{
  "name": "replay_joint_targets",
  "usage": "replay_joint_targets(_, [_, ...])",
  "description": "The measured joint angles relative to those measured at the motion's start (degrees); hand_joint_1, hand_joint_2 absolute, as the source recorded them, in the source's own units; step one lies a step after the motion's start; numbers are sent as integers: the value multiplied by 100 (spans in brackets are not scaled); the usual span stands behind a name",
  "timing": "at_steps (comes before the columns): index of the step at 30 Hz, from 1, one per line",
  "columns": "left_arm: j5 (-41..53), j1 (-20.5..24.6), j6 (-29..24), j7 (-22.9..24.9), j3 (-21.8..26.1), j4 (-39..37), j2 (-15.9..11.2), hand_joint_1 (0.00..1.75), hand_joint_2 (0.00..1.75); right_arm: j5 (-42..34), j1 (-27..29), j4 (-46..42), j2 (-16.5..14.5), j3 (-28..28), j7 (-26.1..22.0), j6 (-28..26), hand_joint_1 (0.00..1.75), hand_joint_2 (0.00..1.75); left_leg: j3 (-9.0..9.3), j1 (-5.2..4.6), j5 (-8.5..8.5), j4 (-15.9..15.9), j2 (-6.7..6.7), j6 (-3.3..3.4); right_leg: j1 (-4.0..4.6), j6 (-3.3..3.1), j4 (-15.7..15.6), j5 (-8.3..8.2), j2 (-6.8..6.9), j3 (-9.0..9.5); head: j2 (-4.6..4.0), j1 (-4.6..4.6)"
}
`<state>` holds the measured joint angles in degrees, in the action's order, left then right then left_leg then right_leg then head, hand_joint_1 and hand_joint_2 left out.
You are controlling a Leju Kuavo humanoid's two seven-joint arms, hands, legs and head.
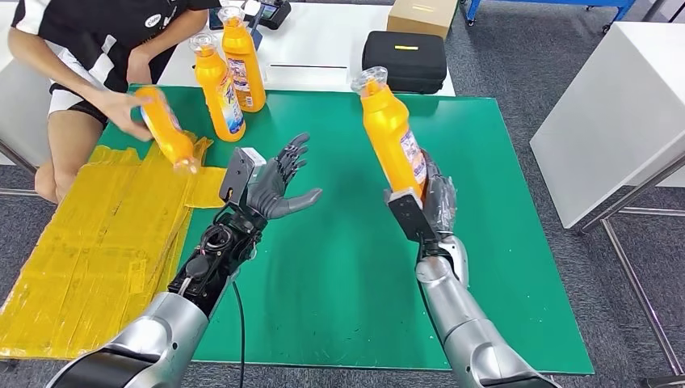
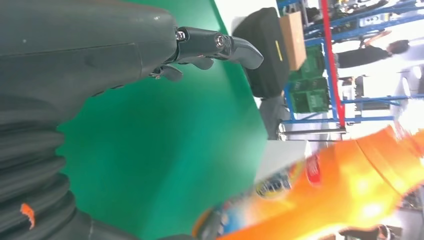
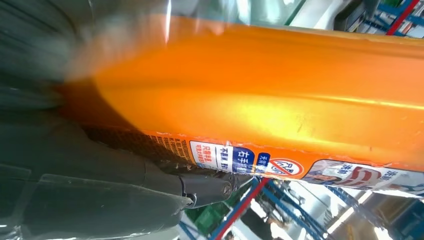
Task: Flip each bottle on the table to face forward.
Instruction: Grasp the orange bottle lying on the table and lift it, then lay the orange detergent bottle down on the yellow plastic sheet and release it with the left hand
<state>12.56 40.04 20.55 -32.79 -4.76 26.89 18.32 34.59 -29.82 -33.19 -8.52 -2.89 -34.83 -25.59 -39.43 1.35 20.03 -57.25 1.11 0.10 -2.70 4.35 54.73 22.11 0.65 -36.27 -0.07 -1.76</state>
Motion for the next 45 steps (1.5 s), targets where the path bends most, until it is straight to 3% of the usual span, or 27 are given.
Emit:
replay_joint_targets(11, [-468, -3, 5, 41, -270, 228, 17, 0, 175, 423, -257, 333, -500, 470, 182, 118, 175, 175, -4, 0, -1, 0, -1, 1, 0, -1, 0, 1, 1, -3, 0, 1])
replay_joint_targets(25, [-980, 29, 121, 129, -378, 120, -27, 0, 175, 1316, -170, 842, -1017, 1274, -6, -1009, 175, 175, -7, 0, 0, 0, -2, 0, -2, 6, 0, 11, 1, -6, 0, 2])
replay_joint_targets(30, [-1167, 23, 218, 181, -372, 19, -99, 0, 175, 1389, -176, 965, -1043, 1508, -25, -742, 175, 175, -7, 0, 0, 0, -2, 0, -2, 6, 0, 11, 1, -6, 0, 1])
replay_joint_targets(34, [-1315, -2, 221, 150, -356, -46, -130, 14, 175, 1324, -193, 1035, -1043, 1664, -37, -546, 175, 175, -7, 0, 0, 0, -1, 0, -2, 6, 0, 11, 1, -7, 0, 2])
replay_joint_targets(40, [-1431, -38, 196, 139, -334, -57, -137, 14, 175, 1245, -206, 1067, -1042, 1694, -58, -426, 175, 175, -7, 0, 0, 0, -1, 0, -3, 6, 0, 11, 1, -7, 0, 1])
replay_joint_targets(44, [-1619, -94, 123, 128, -267, -61, -142, 175, 175, 1154, -240, 1135, -1041, 1723, -92, -271, 175, 175, -7, 0, 0, 0, -1, 0, -3, 6, 0, 12, 1, -8, 0, 0])
replay_joint_targets(45, [-1669, -97, 98, 117, -261, -61, -143, 175, 175, 1144, -246, 1141, -1041, 1724, -93, -255, 175, 175, -7, 0, 0, 0, -1, 0, -3, 6, 0, 12, 1, -8, 0, 1])
